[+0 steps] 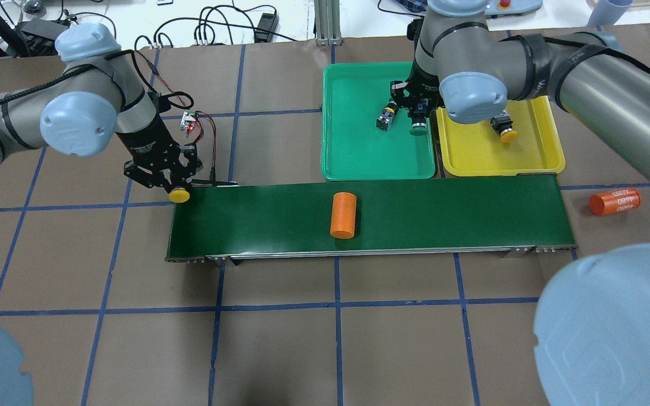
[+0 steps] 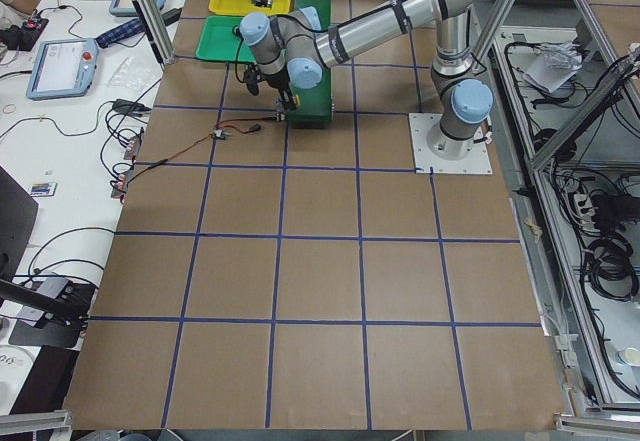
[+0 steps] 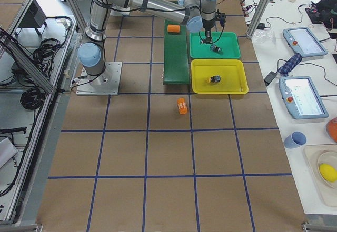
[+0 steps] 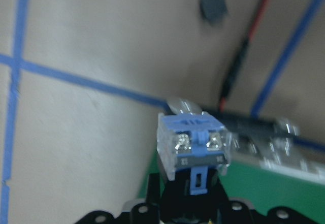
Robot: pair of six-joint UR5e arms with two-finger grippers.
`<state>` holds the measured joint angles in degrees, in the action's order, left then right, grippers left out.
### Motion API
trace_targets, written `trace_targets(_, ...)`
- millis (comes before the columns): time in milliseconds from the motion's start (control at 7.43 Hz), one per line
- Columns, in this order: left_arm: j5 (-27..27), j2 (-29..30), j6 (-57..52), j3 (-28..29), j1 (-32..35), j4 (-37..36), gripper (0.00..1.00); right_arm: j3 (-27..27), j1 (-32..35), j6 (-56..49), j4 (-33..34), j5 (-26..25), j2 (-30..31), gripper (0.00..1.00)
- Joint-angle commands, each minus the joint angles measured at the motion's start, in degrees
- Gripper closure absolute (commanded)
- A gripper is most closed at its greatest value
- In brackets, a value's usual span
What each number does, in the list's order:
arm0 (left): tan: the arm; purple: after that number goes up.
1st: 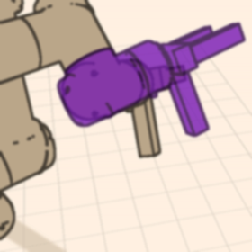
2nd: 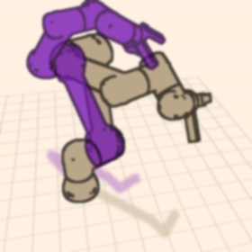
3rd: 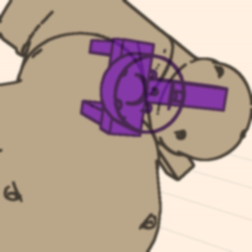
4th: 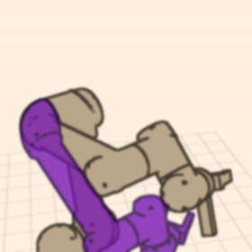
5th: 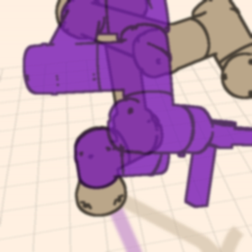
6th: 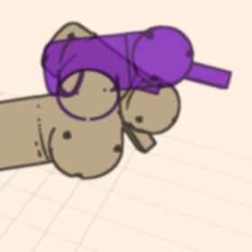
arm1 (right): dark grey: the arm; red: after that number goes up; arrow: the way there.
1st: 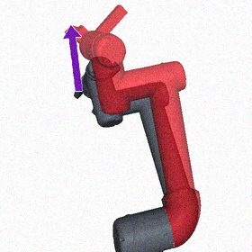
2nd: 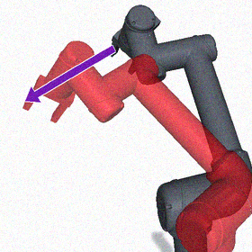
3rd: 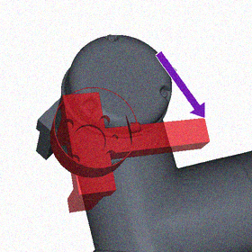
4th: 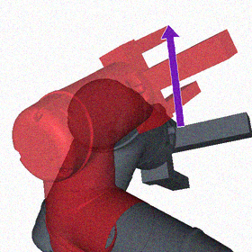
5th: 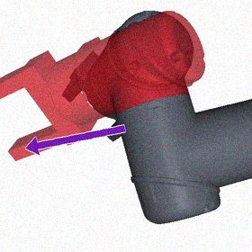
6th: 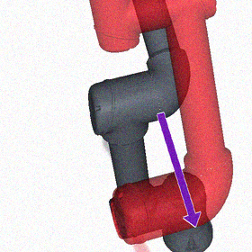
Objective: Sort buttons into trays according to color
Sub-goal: 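Release the green button into the green tray while left carries yellow button to belt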
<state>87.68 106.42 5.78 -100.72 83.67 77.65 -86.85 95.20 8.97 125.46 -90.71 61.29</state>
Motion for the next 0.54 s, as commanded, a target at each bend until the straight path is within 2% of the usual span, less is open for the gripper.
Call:
trace_targets(0, -0.14, -5.77, -2.88, -6.65, 3.42, -0.74, 1.0, -0.16, -0.02, 0.26, 2.78, -0.25, -1.88, 0.01)
trace_targets(269, -1.88, -3.79, -2.19, -11.84, 3.43, -14.64, 1.0, -0.24, -0.02, 0.26, -0.21, 0.18, -0.47, 0.0)
trace_targets(404, -5.73, -3.33, -2.01, -12.12, 3.34, -16.02, 1.0, -0.94, -0.1, 0.34, -3.87, 0.36, 1.36, 0.0)
